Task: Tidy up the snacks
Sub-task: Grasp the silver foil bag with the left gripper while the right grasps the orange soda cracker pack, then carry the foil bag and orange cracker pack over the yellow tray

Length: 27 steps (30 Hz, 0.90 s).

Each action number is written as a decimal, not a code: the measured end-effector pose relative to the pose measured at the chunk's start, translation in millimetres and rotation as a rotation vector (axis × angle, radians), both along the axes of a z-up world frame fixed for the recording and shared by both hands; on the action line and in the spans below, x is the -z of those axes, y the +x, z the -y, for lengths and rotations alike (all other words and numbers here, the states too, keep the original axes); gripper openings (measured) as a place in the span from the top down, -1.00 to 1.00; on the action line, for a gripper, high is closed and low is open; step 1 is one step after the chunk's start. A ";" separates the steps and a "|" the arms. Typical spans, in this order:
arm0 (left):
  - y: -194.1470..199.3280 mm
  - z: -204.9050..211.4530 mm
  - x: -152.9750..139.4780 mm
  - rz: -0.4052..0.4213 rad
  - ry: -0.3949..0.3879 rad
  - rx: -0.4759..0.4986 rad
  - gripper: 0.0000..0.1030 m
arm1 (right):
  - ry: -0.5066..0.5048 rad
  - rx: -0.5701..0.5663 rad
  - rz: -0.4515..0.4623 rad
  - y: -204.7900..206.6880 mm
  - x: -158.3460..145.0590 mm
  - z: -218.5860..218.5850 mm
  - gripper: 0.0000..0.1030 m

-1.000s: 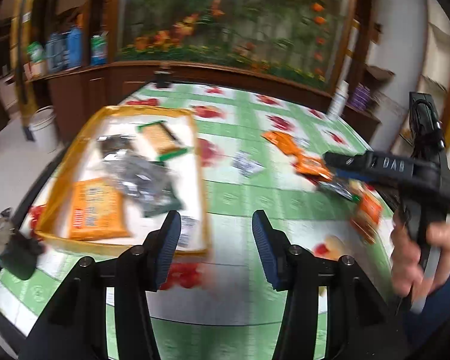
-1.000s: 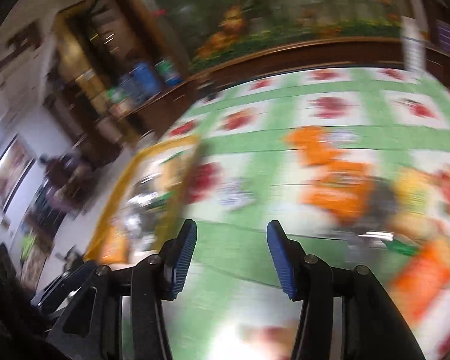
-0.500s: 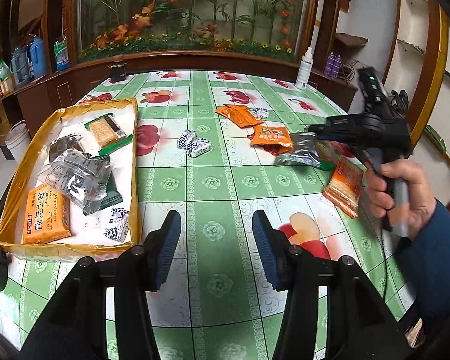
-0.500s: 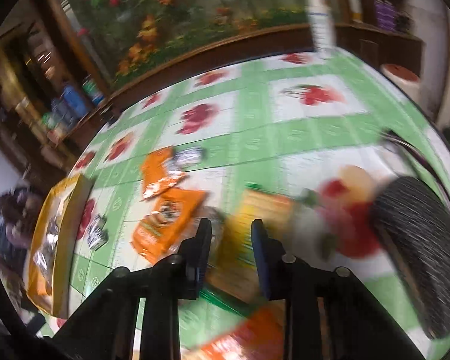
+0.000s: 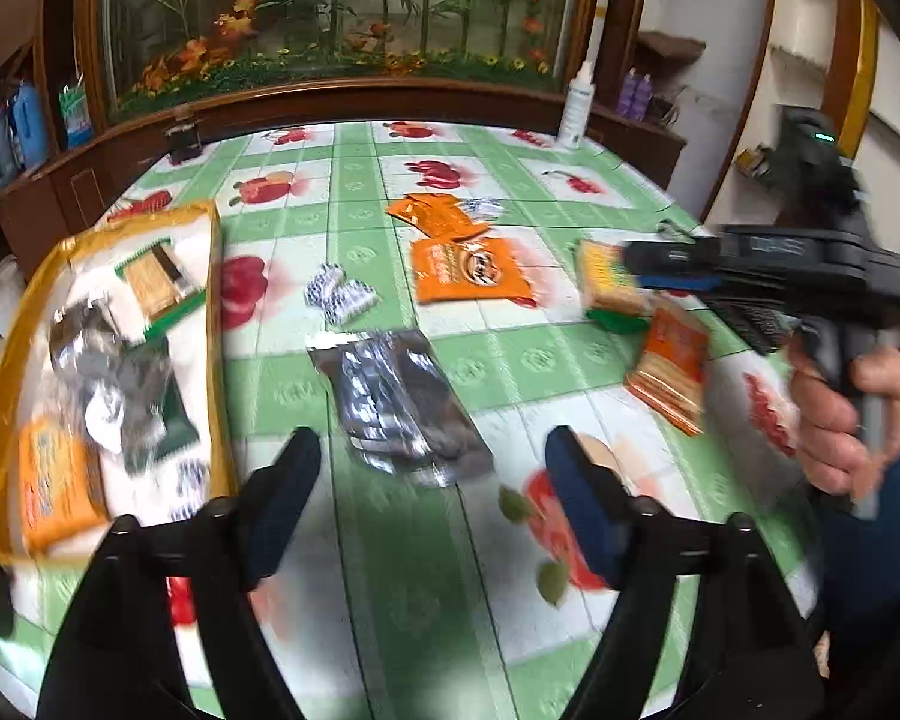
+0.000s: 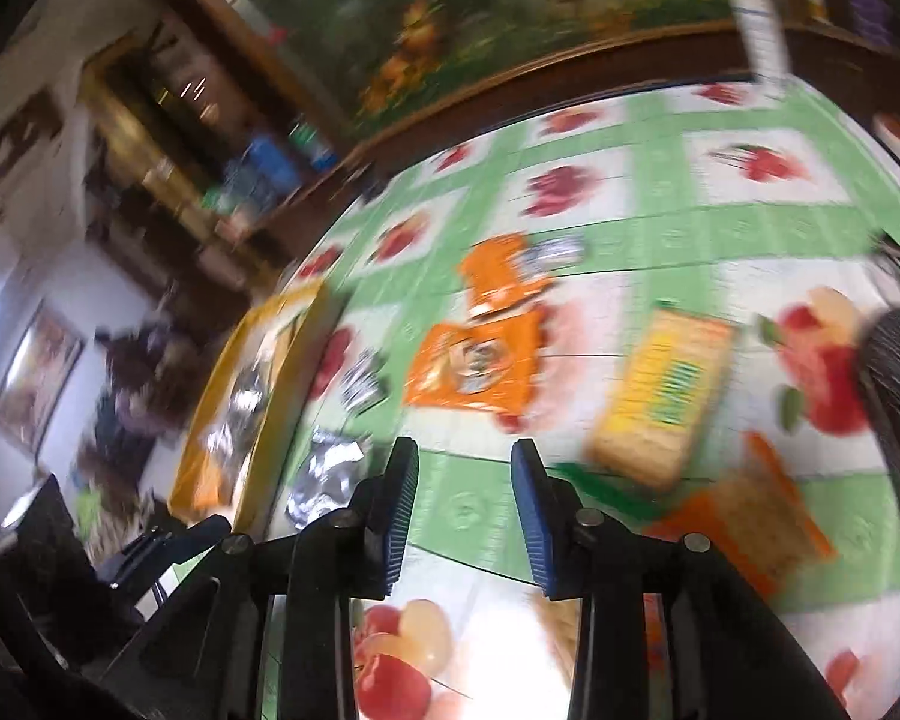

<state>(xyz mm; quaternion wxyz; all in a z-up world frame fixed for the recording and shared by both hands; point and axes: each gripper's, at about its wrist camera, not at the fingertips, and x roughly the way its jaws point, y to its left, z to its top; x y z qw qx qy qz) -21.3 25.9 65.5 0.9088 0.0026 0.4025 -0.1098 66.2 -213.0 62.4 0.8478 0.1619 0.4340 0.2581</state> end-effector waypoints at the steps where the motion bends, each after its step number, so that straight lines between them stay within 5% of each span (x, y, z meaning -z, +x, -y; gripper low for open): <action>1: 10.5 0.7 2.0 -0.028 0.010 -0.028 -0.52 | 0.004 0.025 0.005 -1.0 -0.4 6.8 0.32; 5: 37.0 -2.8 17.7 -0.115 -0.025 -0.127 -0.51 | -0.049 0.143 0.061 -11.5 -4.2 34.9 0.30; 13: 61.7 18.6 43.4 -0.143 0.125 -0.195 -0.52 | -0.054 0.281 0.005 -17.8 4.7 74.2 0.01; 17: 66.3 22.7 52.6 -0.127 0.131 -0.177 -0.48 | -0.082 0.305 -0.057 -26.7 15.5 80.7 -0.14; 20: 61.3 20.6 50.3 -0.107 0.092 -0.168 -0.13 | -0.126 0.283 -0.098 -30.4 28.4 71.8 -0.15; 27: 33.0 22.2 38.1 -0.078 0.042 -0.112 -0.12 | -0.215 0.299 -0.142 -18.4 41.3 45.2 -0.32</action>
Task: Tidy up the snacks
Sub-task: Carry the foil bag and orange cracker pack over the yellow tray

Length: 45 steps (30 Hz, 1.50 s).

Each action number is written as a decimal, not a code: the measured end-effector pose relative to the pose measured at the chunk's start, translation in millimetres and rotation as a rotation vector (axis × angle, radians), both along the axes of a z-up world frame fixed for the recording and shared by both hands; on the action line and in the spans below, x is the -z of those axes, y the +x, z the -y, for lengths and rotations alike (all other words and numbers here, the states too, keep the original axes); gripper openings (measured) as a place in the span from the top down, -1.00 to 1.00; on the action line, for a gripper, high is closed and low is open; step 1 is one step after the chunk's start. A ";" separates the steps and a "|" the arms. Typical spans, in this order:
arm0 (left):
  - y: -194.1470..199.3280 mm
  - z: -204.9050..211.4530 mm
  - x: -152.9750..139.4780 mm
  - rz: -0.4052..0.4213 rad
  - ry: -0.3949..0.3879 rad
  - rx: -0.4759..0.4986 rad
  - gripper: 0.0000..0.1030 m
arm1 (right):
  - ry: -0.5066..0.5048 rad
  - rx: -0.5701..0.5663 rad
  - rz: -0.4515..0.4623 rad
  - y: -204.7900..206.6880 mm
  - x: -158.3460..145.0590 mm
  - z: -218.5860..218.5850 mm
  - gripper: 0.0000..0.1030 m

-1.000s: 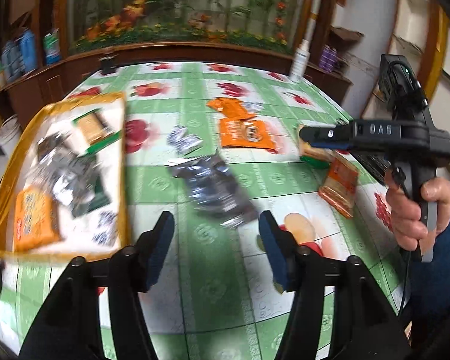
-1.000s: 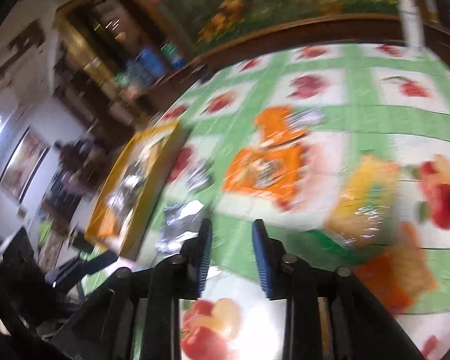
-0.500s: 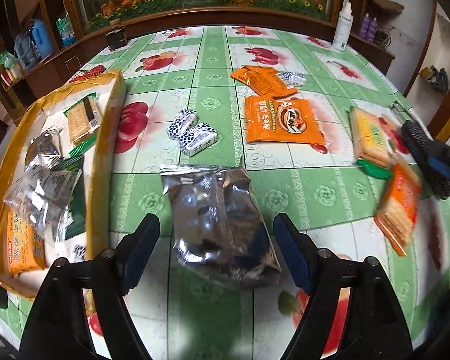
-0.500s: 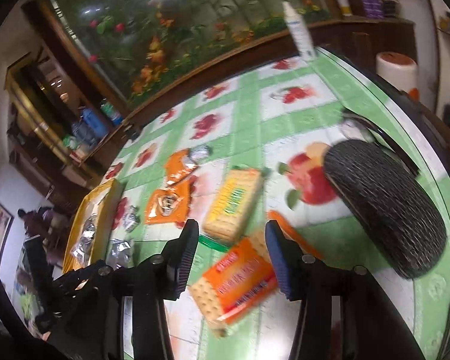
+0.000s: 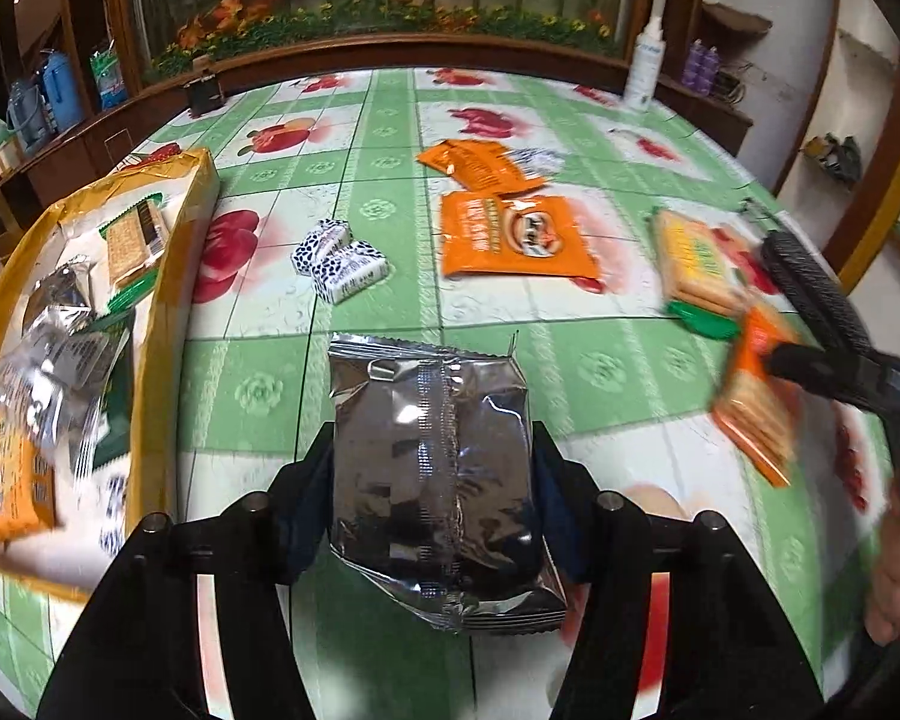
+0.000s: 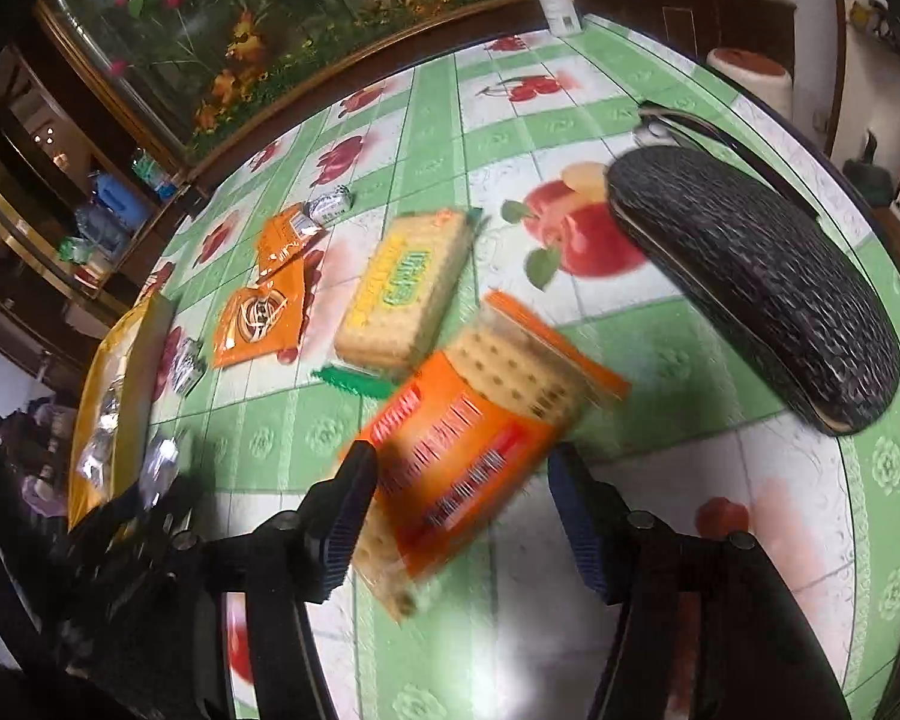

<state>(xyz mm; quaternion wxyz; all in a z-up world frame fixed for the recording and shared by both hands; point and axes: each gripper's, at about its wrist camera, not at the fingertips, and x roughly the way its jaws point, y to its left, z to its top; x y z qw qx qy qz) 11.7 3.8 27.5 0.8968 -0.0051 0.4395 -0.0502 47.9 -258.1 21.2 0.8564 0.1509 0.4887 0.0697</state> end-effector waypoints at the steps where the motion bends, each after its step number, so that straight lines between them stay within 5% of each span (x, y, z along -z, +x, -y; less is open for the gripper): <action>1: -7.8 -1.2 -3.3 0.011 -0.008 0.004 -0.12 | -0.023 -0.002 -0.001 2.8 -0.2 -4.3 -0.34; 8: -41.3 -13.2 -23.8 0.083 -0.015 0.003 -0.13 | -0.266 -0.081 0.040 11.5 3.9 -50.2 -0.47; 15: -51.8 -33.4 -26.1 0.112 -0.033 -0.036 -0.13 | -0.245 -0.190 0.100 -15.3 -1.3 -62.8 -0.14; 25: -55.2 -61.9 -27.2 0.136 -0.049 -0.107 -0.13 | -0.210 -0.422 0.200 -49.6 -10.9 -115.5 -0.09; 41: -62.2 -76.0 -30.6 0.179 -0.021 -0.140 -0.13 | -0.340 -0.442 0.174 -61.1 -5.6 -130.4 -0.25; 45: -64.0 -83.1 -32.7 0.187 -0.028 -0.156 -0.13 | -0.356 -0.458 0.138 -65.7 1.6 -130.1 -0.11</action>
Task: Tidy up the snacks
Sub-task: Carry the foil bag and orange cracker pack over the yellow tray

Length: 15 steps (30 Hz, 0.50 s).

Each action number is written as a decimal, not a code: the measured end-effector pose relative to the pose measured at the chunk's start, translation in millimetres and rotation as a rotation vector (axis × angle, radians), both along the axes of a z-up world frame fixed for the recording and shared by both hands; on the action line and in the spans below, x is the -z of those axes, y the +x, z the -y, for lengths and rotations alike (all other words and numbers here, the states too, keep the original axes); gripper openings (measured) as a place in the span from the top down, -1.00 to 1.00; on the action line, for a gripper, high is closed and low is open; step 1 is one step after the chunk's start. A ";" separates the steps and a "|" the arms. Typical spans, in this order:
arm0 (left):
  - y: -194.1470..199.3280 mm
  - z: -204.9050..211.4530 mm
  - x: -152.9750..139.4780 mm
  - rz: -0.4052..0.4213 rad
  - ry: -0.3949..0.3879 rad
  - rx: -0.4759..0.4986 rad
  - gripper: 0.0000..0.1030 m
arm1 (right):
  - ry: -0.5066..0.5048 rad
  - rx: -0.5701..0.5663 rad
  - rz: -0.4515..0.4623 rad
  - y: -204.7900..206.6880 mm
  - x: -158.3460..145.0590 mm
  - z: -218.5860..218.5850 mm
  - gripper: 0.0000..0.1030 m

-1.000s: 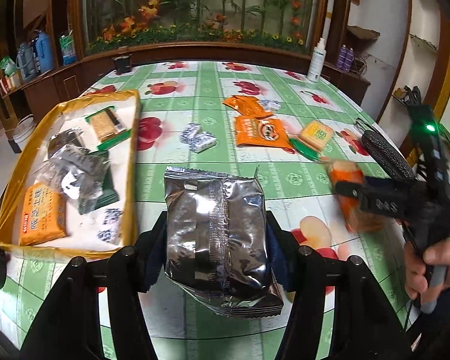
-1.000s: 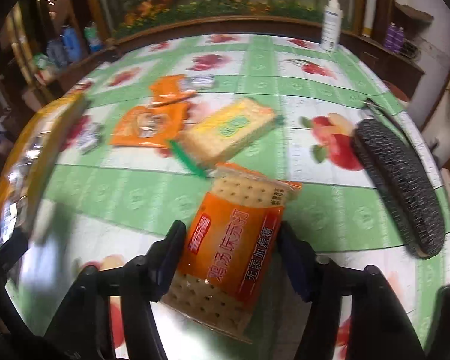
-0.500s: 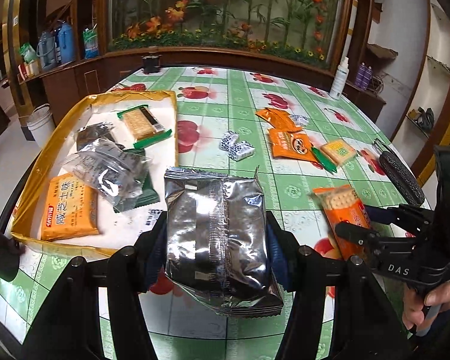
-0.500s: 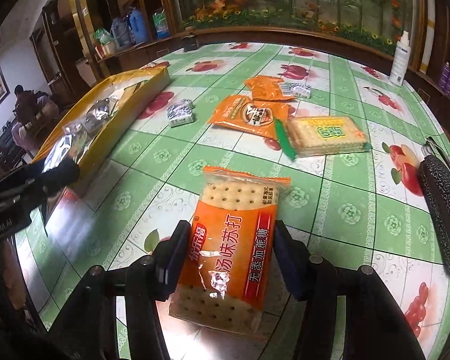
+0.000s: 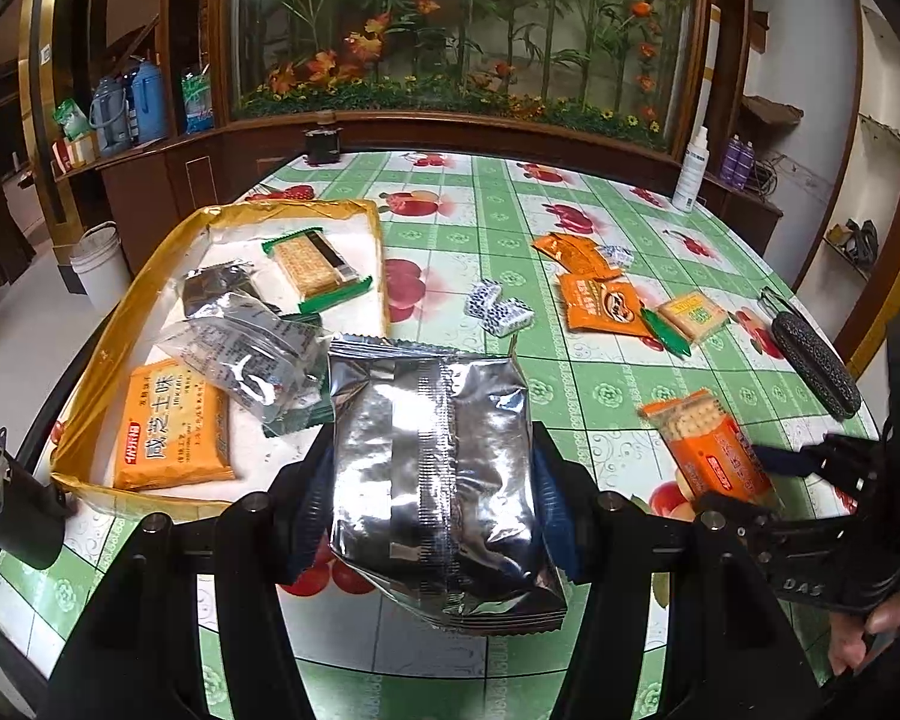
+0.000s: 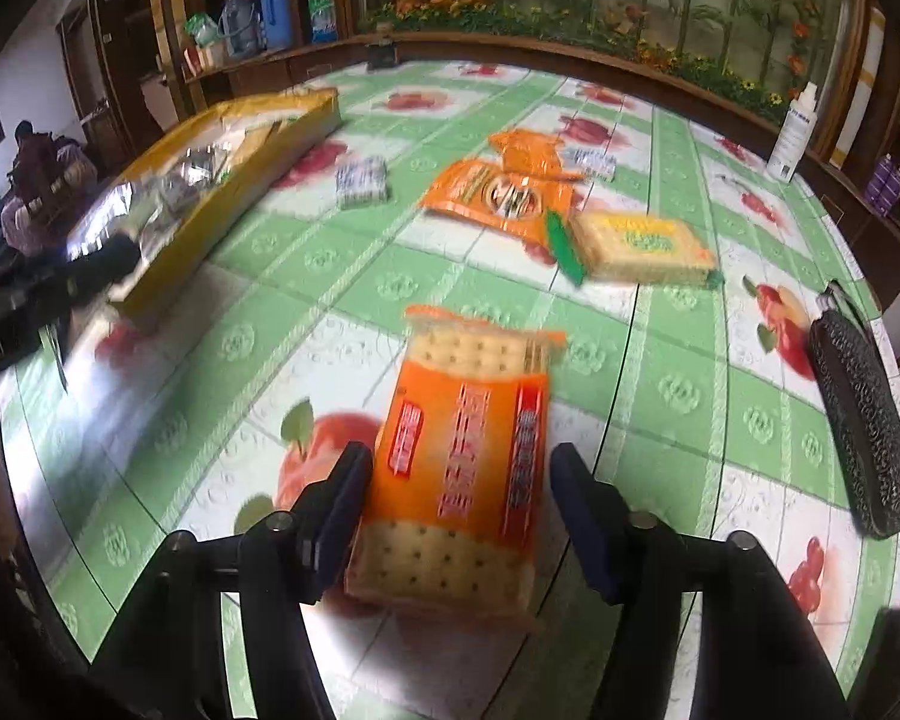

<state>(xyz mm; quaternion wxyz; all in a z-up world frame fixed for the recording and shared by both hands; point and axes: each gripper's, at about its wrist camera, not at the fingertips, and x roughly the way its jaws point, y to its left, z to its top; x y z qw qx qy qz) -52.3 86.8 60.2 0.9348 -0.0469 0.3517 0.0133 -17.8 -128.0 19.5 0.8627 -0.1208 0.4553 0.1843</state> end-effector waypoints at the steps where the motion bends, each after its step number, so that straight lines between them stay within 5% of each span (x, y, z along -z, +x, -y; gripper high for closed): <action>1: -0.4 -3.0 -0.8 0.002 -0.005 -0.004 -0.13 | -0.006 0.002 0.003 -0.4 1.9 -0.2 -0.10; 15: -9.2 -59.5 -13.6 0.042 -0.043 -0.126 -0.13 | 0.224 -0.059 0.004 7.8 -33.6 -30.5 -0.08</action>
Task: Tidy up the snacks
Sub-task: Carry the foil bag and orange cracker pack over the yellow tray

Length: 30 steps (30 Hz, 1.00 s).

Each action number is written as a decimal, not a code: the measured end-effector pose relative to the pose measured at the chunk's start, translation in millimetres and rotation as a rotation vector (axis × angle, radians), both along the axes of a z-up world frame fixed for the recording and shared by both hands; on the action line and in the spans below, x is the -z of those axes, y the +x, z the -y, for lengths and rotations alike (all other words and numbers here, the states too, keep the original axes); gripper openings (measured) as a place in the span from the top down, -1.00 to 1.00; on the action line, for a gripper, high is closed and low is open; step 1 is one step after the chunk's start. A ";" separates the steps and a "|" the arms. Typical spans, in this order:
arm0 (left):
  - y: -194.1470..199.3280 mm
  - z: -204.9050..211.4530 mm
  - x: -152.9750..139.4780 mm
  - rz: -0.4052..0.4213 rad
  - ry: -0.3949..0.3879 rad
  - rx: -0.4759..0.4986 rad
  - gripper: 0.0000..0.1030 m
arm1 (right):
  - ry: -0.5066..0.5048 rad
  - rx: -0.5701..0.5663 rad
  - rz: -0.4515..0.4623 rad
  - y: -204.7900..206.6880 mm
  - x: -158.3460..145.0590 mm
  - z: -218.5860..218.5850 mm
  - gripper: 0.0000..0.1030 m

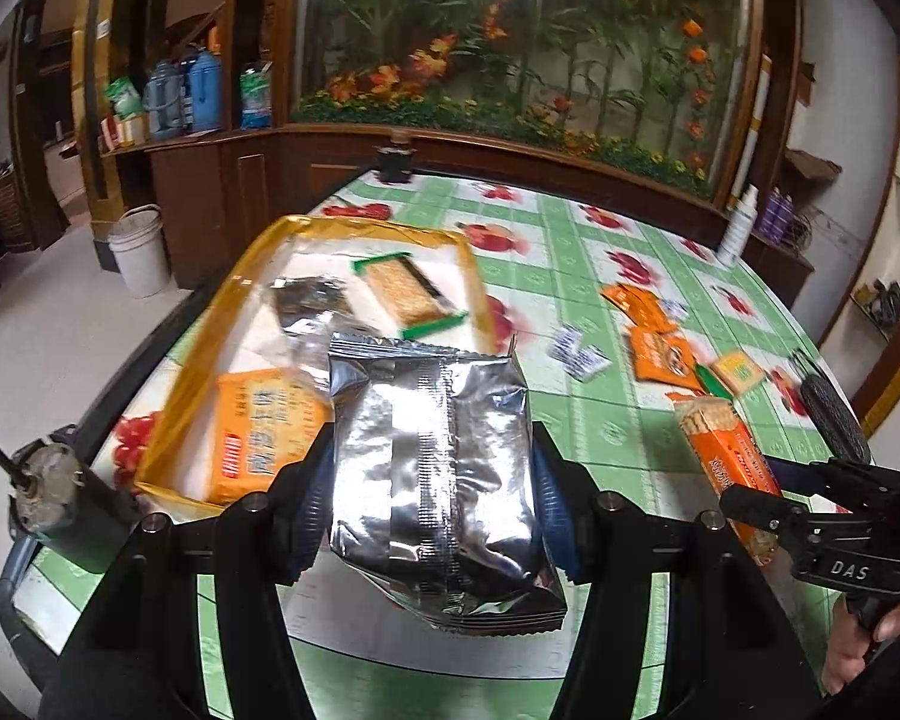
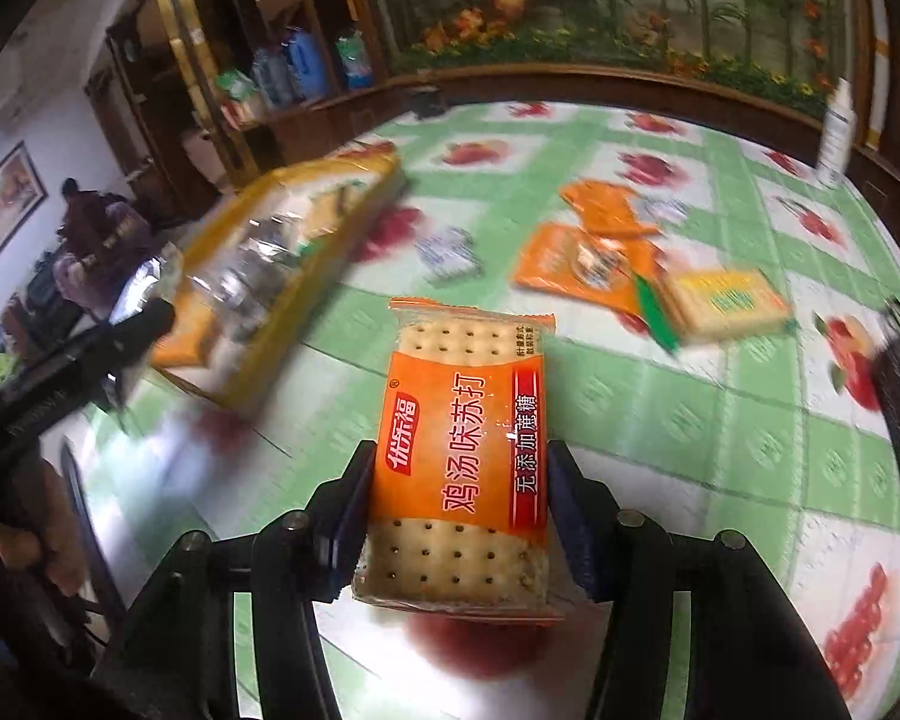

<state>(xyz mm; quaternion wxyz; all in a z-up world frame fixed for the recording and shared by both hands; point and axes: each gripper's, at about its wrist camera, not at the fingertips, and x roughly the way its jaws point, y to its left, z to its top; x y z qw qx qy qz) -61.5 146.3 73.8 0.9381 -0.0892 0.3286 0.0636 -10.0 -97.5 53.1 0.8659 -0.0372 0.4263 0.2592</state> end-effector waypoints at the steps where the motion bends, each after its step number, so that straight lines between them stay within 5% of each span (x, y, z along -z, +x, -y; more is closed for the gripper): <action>1: 0.1 -4.1 -0.4 0.000 -0.001 -0.008 -0.13 | 0.005 -0.013 0.003 1.1 -2.8 -6.8 -0.08; 15: 31.3 -61.6 13.5 -0.049 -0.034 -0.088 -0.13 | 0.101 -0.159 -0.050 45.0 -29.6 -118.2 -0.07; 30: 62.5 -84.4 30.6 -0.098 -0.045 -0.125 -0.13 | 0.068 -0.126 -0.117 121.8 -3.6 -200.1 -0.08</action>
